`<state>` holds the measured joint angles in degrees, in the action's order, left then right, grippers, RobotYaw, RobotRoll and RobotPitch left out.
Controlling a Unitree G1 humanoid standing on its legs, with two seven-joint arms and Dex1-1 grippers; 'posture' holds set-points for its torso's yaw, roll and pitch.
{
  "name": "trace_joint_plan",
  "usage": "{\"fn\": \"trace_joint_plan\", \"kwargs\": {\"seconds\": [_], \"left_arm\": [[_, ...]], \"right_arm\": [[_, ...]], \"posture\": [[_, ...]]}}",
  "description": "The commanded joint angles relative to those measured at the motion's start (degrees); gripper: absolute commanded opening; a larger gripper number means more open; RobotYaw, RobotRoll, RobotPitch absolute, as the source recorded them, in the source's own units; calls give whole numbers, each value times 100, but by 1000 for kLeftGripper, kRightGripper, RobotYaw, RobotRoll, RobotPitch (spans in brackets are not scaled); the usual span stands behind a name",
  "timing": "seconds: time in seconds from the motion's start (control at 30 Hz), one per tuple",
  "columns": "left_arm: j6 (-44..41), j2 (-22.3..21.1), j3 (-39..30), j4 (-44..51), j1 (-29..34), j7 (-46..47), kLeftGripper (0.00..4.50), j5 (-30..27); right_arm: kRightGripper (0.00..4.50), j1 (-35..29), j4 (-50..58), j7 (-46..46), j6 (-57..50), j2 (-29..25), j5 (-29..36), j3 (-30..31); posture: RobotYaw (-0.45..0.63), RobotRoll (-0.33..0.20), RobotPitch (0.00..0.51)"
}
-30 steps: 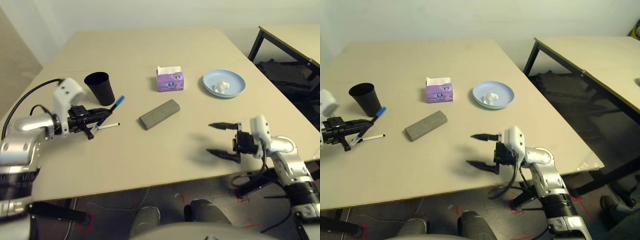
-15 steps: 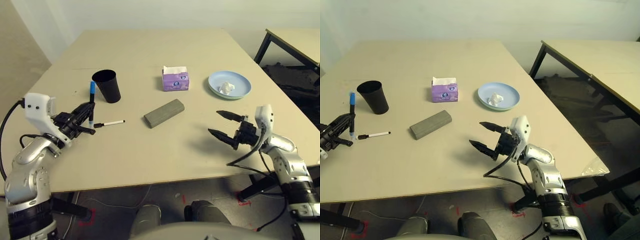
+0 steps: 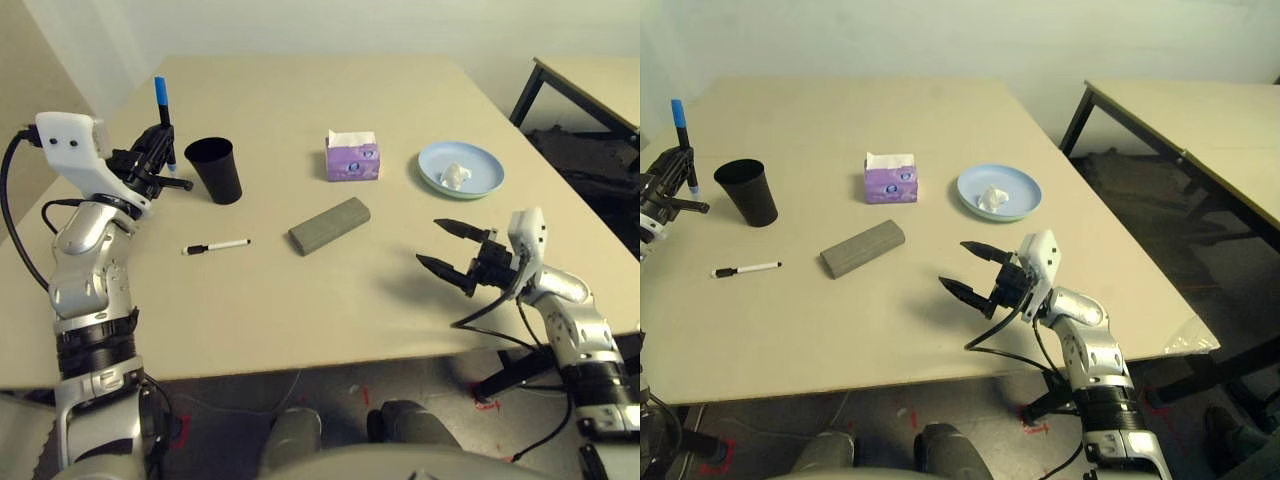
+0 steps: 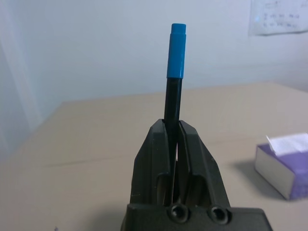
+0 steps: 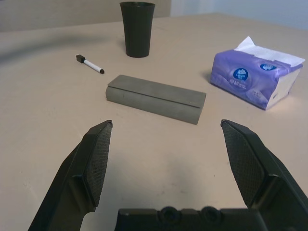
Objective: Organize and tidy the items on the table.
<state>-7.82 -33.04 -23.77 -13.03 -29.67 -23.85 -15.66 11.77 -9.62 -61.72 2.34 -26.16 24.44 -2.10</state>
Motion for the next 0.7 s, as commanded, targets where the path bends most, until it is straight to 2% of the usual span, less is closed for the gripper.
{"fn": "trace_joint_plan", "kwargs": {"seconds": [0.03,0.37,0.7], "left_arm": [[478,-119,129,-659,-386,36,78,193],[1721,-173,469,-2804,-1504,-97,78,490],[2447,-76,628,-3916,-2110,-152,78,540]], "right_arm": [[4500,-8,88,-16,-7,-45,-35,7],[4500,-126,415,28,-166,-108,7,-23],[4500,-227,606,66,-269,-200,31,-52]], "posture": [[29,0,39],[14,0,36],[4,0,37]]}}
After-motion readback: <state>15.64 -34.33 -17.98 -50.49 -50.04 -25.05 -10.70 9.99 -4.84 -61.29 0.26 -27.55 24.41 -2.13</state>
